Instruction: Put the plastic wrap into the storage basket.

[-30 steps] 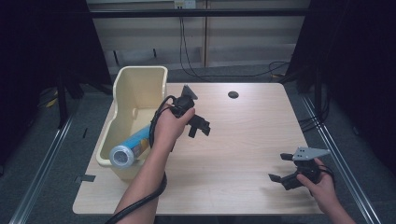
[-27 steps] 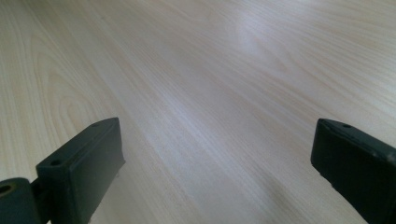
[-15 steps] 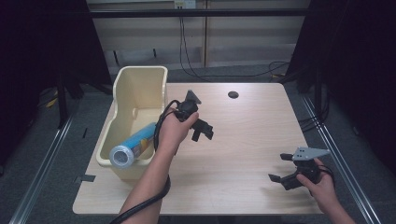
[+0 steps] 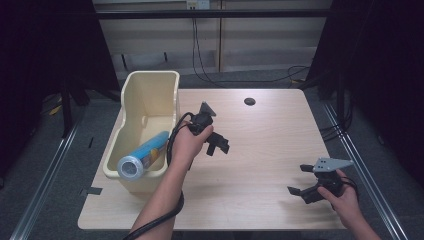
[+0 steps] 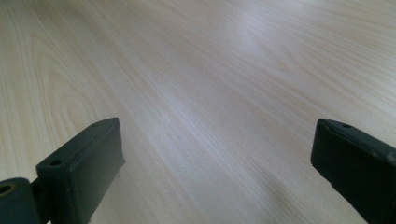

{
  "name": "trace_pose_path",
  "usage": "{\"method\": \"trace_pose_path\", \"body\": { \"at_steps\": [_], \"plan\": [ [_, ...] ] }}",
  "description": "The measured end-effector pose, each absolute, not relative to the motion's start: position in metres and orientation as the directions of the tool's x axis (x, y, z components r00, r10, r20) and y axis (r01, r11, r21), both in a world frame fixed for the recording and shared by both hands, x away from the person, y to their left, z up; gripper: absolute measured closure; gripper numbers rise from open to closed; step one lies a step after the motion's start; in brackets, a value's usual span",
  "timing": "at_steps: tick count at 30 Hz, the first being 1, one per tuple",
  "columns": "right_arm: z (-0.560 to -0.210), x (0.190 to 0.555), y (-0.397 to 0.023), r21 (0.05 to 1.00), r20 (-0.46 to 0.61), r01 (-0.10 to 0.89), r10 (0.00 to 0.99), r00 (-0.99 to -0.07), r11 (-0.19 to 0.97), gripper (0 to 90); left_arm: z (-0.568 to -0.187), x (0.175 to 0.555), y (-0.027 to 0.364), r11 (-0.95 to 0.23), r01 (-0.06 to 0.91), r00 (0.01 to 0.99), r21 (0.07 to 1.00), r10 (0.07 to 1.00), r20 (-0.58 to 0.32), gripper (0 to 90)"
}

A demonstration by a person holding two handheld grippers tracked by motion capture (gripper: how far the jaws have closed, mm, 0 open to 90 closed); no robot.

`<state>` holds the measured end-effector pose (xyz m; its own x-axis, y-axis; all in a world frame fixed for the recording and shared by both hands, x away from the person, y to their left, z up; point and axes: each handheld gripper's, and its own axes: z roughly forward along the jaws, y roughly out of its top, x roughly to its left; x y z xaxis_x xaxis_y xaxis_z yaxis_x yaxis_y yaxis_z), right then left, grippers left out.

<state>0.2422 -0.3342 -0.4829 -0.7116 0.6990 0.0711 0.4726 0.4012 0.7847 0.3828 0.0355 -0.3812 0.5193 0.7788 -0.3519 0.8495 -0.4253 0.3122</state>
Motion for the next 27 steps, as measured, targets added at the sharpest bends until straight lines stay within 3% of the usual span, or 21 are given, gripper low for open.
{"method": "trace_pose_path", "body": {
  "at_steps": [27],
  "plan": [
    [-0.484, 0.242, -0.333, 0.779, 0.068, 0.473, 0.694, -0.717, 0.412, 2.5, -0.414, 0.377, 0.037, -0.421, 0.856, 0.512, 0.301, 0.770, -0.380, 5.3]
  ]
}}
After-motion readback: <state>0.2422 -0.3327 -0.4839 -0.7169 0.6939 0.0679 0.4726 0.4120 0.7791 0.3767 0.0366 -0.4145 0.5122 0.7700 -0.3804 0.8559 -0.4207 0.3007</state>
